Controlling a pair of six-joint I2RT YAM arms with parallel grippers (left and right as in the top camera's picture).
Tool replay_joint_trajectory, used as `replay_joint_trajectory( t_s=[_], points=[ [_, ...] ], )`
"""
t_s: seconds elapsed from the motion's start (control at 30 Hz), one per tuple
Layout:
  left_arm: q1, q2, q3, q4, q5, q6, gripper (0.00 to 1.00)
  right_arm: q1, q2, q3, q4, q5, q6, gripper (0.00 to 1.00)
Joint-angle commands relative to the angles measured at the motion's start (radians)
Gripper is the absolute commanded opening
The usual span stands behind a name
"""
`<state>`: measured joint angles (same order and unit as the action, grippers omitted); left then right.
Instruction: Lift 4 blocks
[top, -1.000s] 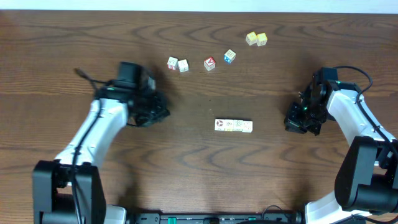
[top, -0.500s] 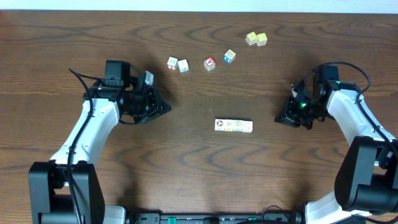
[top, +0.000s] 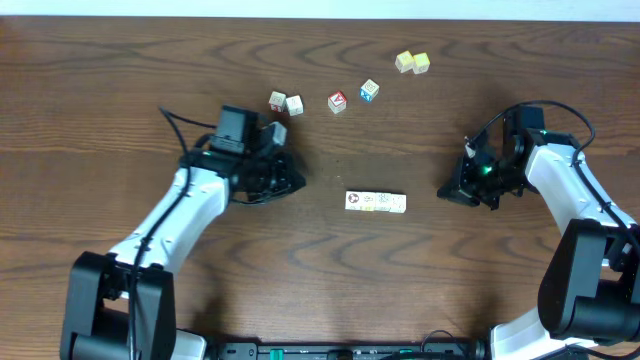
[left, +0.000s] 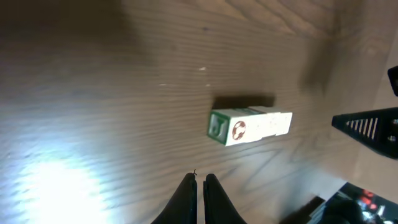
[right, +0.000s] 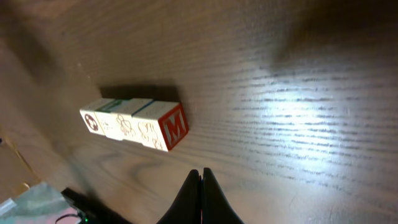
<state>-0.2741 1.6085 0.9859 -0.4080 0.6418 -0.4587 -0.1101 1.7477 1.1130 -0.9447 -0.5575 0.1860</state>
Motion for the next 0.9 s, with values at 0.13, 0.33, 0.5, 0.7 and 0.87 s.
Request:
replay_joint_trajectory(
  t_s=[0.13,0.33,0.5,0.7,0.87],
  points=[
    [-0.019,0.119,-0.013,0.151,0.093,-0.074,0.08,0.002,0.005,-0.023,-0.016,-0.016,-0.027,0.01],
    [-0.019,0.173,-0.013,0.178,0.151,0.026,0.08,0.002,0.005,-0.059,-0.010,-0.016,-0.027,0.01],
    [-0.026,0.176,-0.013,0.146,0.129,0.072,0.08,0.005,0.005,-0.069,-0.003,-0.016,-0.027,0.01],
    [-0.076,0.201,-0.019,0.092,0.068,0.069,0.07,0.027,0.005,-0.098,0.050,-0.016,0.002,0.01],
    [-0.128,0.226,-0.019,0.096,-0.037,0.000,0.07,0.052,0.005,-0.112,0.082,-0.016,0.035,0.01]
  ],
)
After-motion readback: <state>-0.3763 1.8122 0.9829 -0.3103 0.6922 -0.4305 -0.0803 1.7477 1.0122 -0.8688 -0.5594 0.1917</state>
